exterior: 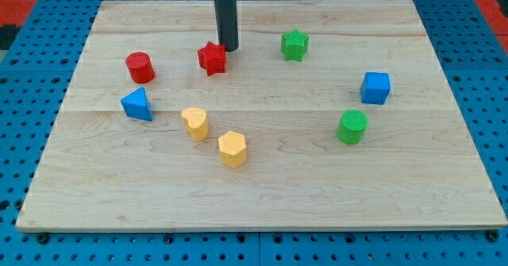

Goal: Slide the green star slightly left a bit

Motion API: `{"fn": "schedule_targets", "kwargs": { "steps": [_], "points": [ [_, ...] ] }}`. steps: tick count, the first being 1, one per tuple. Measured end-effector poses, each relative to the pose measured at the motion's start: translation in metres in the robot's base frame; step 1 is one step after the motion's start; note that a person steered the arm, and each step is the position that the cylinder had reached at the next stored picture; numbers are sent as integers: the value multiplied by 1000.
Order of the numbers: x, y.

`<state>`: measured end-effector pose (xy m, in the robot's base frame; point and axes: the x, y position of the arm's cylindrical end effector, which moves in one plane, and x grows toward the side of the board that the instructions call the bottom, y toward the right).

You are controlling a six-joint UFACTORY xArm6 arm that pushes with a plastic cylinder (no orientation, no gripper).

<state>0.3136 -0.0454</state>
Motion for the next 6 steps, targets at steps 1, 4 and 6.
{"fn": "schedule_targets", "kwargs": {
  "steps": [1,4,6],
  "points": [
    [0,-8],
    [-38,182],
    [-23,130]
  ]
}}
